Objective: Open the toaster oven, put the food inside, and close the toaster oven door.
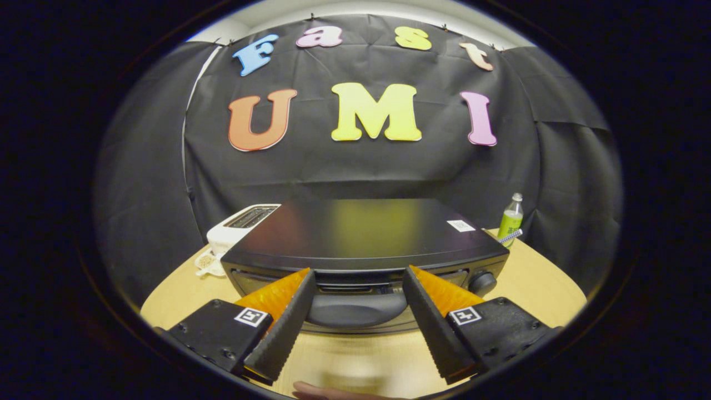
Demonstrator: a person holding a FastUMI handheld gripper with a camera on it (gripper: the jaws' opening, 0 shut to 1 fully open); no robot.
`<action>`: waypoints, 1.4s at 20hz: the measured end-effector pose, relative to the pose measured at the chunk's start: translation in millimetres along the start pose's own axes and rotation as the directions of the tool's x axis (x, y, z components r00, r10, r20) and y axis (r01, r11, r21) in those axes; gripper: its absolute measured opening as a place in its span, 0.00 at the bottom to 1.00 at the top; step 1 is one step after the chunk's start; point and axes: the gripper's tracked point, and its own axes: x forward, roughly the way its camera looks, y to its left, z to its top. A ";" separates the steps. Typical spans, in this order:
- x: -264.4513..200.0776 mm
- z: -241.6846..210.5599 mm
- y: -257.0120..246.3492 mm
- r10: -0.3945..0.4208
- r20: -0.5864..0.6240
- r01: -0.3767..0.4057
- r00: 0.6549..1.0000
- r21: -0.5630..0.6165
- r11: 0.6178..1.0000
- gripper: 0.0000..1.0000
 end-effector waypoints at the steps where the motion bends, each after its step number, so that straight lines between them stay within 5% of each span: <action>1: -3.4 -1.9 -0.3 -0.001 -0.002 0.001 1.000 -0.002 1.000 1.00; 15: -64.1 -73.5 -2.0 -0.001 -0.073 0.002 0.997 0.007 1.000 1.00; 28: -87.9 -164.1 -7.8 0.033 -0.346 -0.024 0.938 0.031 0.999 1.00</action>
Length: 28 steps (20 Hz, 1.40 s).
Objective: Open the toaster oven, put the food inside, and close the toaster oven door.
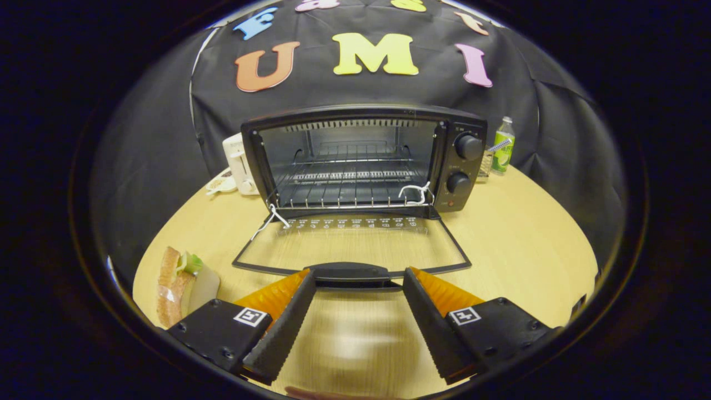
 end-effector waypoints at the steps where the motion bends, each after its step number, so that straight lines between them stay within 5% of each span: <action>1: -2.9 1.4 1.0 0.009 -0.001 -0.009 1.000 -0.002 1.000 1.00; 6: -25.9 13.6 30.1 0.203 -0.026 -0.200 0.979 0.101 0.975 1.00; 11: -51.8 26.0 67.3 0.435 -0.128 -0.403 0.891 0.218 0.889 0.98; 16: -82.6 7.6 130.9 0.670 -0.288 -0.582 0.684 0.338 0.740 0.89; 20: -87.4 -10.3 157.3 0.714 -0.389 -0.641 0.582 0.321 0.697 0.82; 28: -71.7 -18.1 168.6 0.730 -0.449 -0.617 0.515 0.397 0.679 0.68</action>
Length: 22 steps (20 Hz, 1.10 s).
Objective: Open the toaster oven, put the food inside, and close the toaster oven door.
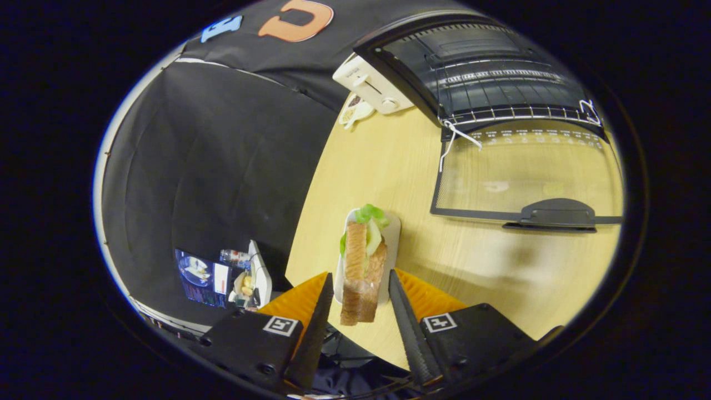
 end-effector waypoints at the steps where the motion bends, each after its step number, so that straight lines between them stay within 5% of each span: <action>1: 1.9 0.5 -0.3 0.013 -0.011 -0.013 1.000 0.010 1.000 0.65; 7: 8.1 0.1 2.1 0.049 -0.006 -0.049 0.999 0.076 0.996 0.41; 15: -16.8 -0.1 25.3 0.124 0.062 -0.126 0.990 0.041 0.991 0.37; 22: -47.5 25.8 28.8 0.190 0.238 -0.212 0.952 0.070 0.975 0.37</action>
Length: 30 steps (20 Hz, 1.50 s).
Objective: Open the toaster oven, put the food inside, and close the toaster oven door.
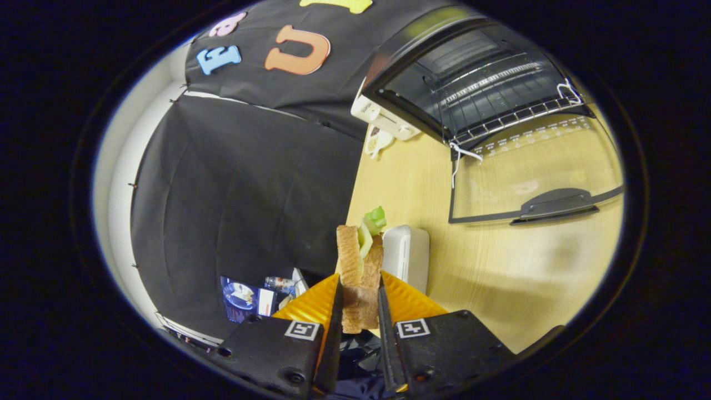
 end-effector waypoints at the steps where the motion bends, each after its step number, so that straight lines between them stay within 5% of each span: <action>1: -2.0 7.7 -0.3 0.001 0.049 -0.001 0.999 0.001 1.000 0.37; 10: -34.5 81.9 -20.8 -0.033 0.491 -0.032 0.871 0.123 0.992 0.37; 17: -96.7 139.6 -75.6 -0.172 0.786 -0.093 0.594 0.279 0.956 0.37; 20: -108.2 152.6 -106.6 -0.264 0.815 -0.062 0.516 0.343 0.937 0.37; 22: -103.5 160.9 -124.2 -0.312 0.808 -0.046 0.500 0.385 0.922 0.37; 25: -92.9 171.2 -134.1 -0.309 0.793 -0.076 0.525 0.405 0.911 0.37; 30: -83.3 180.8 -131.7 -0.344 0.769 0.006 0.539 0.405 0.914 0.37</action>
